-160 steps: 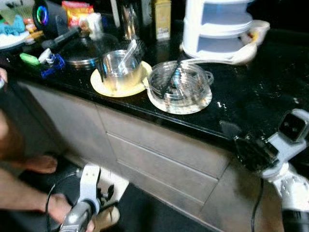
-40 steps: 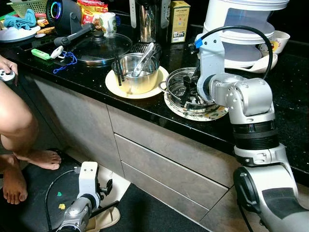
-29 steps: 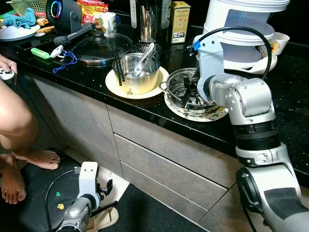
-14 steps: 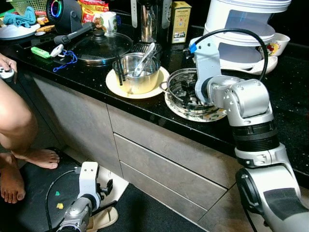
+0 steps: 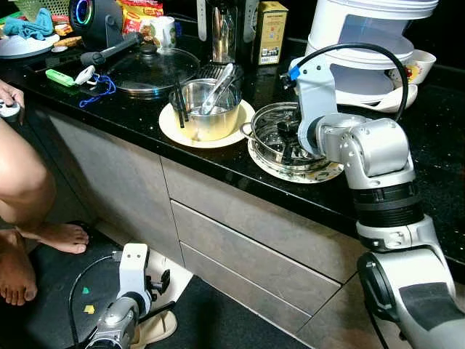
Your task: Kitchen organization
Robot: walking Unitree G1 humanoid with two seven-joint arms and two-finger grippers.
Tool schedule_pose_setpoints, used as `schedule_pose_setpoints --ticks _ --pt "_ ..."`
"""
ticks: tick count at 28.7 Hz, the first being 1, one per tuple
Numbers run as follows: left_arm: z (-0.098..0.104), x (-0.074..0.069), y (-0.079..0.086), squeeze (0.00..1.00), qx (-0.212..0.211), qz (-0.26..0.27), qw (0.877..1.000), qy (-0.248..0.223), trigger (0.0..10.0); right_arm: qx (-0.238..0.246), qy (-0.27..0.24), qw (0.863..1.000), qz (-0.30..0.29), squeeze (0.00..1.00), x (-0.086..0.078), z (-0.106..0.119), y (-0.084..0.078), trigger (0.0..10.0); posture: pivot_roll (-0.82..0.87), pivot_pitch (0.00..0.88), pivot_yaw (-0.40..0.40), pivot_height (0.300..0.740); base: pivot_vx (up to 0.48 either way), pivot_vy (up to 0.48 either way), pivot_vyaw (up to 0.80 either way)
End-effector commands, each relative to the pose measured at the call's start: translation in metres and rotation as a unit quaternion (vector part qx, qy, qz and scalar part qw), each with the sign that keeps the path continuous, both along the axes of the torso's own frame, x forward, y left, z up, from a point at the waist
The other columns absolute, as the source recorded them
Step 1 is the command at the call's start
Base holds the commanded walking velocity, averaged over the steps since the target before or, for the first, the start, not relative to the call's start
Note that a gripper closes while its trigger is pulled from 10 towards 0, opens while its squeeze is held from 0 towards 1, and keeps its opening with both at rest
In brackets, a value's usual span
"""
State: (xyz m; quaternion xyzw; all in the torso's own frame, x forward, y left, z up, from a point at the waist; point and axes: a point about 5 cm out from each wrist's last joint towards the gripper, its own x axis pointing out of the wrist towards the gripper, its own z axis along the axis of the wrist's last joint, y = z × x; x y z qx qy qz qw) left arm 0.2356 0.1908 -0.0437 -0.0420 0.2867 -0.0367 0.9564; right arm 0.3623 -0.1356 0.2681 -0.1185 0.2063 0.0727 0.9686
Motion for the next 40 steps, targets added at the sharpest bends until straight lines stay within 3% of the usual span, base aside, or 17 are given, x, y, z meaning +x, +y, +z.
schedule_pose_setpoints --ticks 1,5,7,8,9,12,13,14,15,16,23,24,25,29,36,38,40 --pt "-0.003 -0.004 0.000 0.00 -0.003 0.005 1.000 0.002 10.0 -0.008 0.015 1.000 0.004 0.00 -0.001 -0.001 -0.003 10.0 -0.04 0.063 -0.040 0.740 0.000 0.000 0.00" --pt "-0.003 -0.005 0.000 0.00 -0.003 0.005 1.000 0.002 10.0 -0.014 0.018 1.000 0.008 0.00 -0.002 -0.002 -0.003 10.0 -0.04 0.063 -0.040 0.740 0.000 0.000 0.00" --pt "-0.003 -0.005 0.000 0.00 -0.003 0.006 1.000 0.002 10.0 -0.019 0.022 0.999 0.015 0.00 -0.002 -0.003 -0.002 3.2 -0.04 0.063 -0.040 0.740 0.000 0.000 0.00" --pt "-0.003 -0.005 0.000 0.00 -0.003 0.006 1.000 0.002 10.0 -0.019 0.023 0.999 0.017 0.00 -0.002 -0.003 -0.002 1.0 -0.04 0.064 -0.041 0.740 0.000 0.000 0.00" --pt "-0.003 -0.005 0.000 0.00 -0.003 0.006 1.000 0.002 10.0 -0.020 0.023 0.999 0.018 0.00 -0.003 -0.003 -0.002 0.0 -0.04 0.064 -0.041 0.740 0.000 0.000 0.00" --pt "-0.003 -0.005 0.001 0.00 -0.003 0.006 1.000 0.002 10.0 -0.020 0.023 0.999 0.019 0.00 -0.003 -0.003 -0.002 0.0 -0.04 0.064 -0.042 0.740 0.000 0.000 0.00" --pt "-0.003 -0.005 0.000 0.00 -0.003 0.006 1.000 0.002 10.0 -0.020 0.023 0.999 0.019 0.00 -0.003 -0.003 -0.002 0.8 -0.04 0.064 -0.042 0.740 0.000 0.000 0.00" --pt "-0.003 -0.005 0.000 0.00 -0.003 0.006 1.000 0.002 10.0 -0.020 0.022 0.999 0.019 0.00 -0.003 -0.002 -0.002 3.3 -0.04 0.064 -0.042 0.740 0.000 0.000 0.00" --pt "-0.003 -0.005 0.000 0.00 -0.003 0.006 1.000 0.002 10.0 -0.021 0.022 0.999 0.020 0.00 -0.003 -0.002 -0.002 4.6 -0.04 0.065 -0.043 0.740 0.000 0.000 0.00" --pt "-0.003 -0.005 0.000 0.00 -0.003 0.006 1.000 0.002 10.0 -0.021 0.022 0.999 0.020 0.00 -0.003 -0.001 -0.002 10.0 -0.04 0.065 -0.043 0.740 0.000 0.000 0.00" --pt "-0.002 -0.004 -0.001 0.00 -0.004 0.006 1.000 0.000 10.0 -0.021 0.020 0.999 0.020 0.00 -0.003 0.001 -0.003 10.0 -0.04 0.064 -0.043 0.740 0.000 0.000 0.00" --pt "-0.002 -0.004 -0.001 0.00 -0.004 0.006 1.000 0.000 10.0 -0.020 0.019 0.999 0.021 0.00 -0.003 0.001 -0.003 8.9 -0.04 0.065 -0.044 0.740 0.000 0.000 0.00" --pt "-0.002 -0.004 -0.002 0.00 -0.004 0.005 1.000 0.000 10.0 -0.019 0.018 0.999 0.021 0.00 -0.003 0.002 -0.003 0.0 -0.04 0.065 -0.044 0.740 0.000 0.000 0.00" --pt "-0.002 -0.003 -0.002 0.00 -0.005 0.005 1.000 -0.001 10.0 -0.003 0.008 1.000 0.021 0.00 -0.003 0.004 -0.002 0.0 -0.04 0.062 -0.044 0.740 0.000 0.000 0.00" --pt "-0.002 -0.004 -0.002 0.00 -0.005 0.004 1.000 -0.001 10.0 0.084 -0.038 0.995 0.027 0.00 -0.001 0.019 0.000 0.0 -0.04 0.057 -0.042 0.740 0.000 0.000 0.00" --pt "-0.003 -0.004 -0.002 0.00 -0.005 0.004 1.000 -0.001 10.0 0.138 -0.102 0.984 0.049 0.00 -0.001 0.040 0.002 0.0 -0.04 0.054 -0.040 0.740 0.000 0.000 0.00" --pt "-0.003 -0.005 -0.002 0.00 -0.005 0.003 1.000 -0.001 10.0 0.238 -0.184 0.951 0.069 0.00 -0.003 0.067 -0.001 0.0 -0.04 0.049 -0.037 0.740 0.000 0.000 0.00"
